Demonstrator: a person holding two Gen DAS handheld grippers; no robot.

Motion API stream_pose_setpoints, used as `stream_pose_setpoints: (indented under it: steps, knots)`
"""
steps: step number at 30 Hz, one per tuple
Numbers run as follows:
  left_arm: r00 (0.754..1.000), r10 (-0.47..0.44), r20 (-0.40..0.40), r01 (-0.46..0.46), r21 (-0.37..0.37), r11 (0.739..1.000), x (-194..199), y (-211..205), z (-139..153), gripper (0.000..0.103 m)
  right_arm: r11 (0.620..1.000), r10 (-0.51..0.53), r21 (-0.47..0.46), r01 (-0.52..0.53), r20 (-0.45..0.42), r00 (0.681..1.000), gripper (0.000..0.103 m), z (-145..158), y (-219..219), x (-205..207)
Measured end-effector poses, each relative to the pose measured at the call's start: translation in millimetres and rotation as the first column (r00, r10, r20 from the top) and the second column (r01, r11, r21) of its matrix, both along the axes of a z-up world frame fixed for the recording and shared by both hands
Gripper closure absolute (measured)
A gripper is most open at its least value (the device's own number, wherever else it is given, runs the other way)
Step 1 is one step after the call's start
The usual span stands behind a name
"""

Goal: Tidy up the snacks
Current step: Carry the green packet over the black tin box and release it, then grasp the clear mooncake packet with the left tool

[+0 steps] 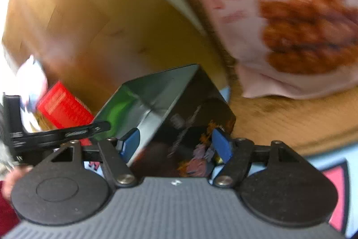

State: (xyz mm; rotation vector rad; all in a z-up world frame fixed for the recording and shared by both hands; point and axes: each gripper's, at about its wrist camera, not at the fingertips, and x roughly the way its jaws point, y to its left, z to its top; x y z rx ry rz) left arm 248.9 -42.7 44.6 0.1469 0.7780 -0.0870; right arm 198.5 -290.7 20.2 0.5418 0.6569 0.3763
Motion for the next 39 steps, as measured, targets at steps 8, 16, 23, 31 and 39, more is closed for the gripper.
stream_pose_setpoints:
  steps: [8,16,23,31,39]
  knots:
    - [0.986,-0.018,0.167,0.026,-0.045,0.999,-72,50,42,0.044,0.995,-0.076,-0.048,0.082,0.113,0.991,0.028,29,17,-11]
    - [0.992,-0.018,0.122,0.054,-0.302,0.952,-177,123,16,0.042,0.950,0.309,-0.110,-0.292,0.206,0.929,0.029,44,93,-109]
    - [0.994,0.032,-0.103,-0.083,-0.533,0.842,-207,139,-37,0.047,0.915,0.359,-0.242,-0.324,0.115,0.926,0.048,25,141,-87]
    - [0.994,-0.052,-0.097,-0.016,-0.598,0.801,-216,135,-44,0.064,0.888,0.434,-0.181,-0.423,0.025,0.901,0.076,13,122,-156]
    - [0.997,-0.080,0.009,0.075,-0.465,0.882,-240,125,-24,0.047,0.796,0.476,-0.471,-0.381,0.096,0.874,0.040,0,137,-235]
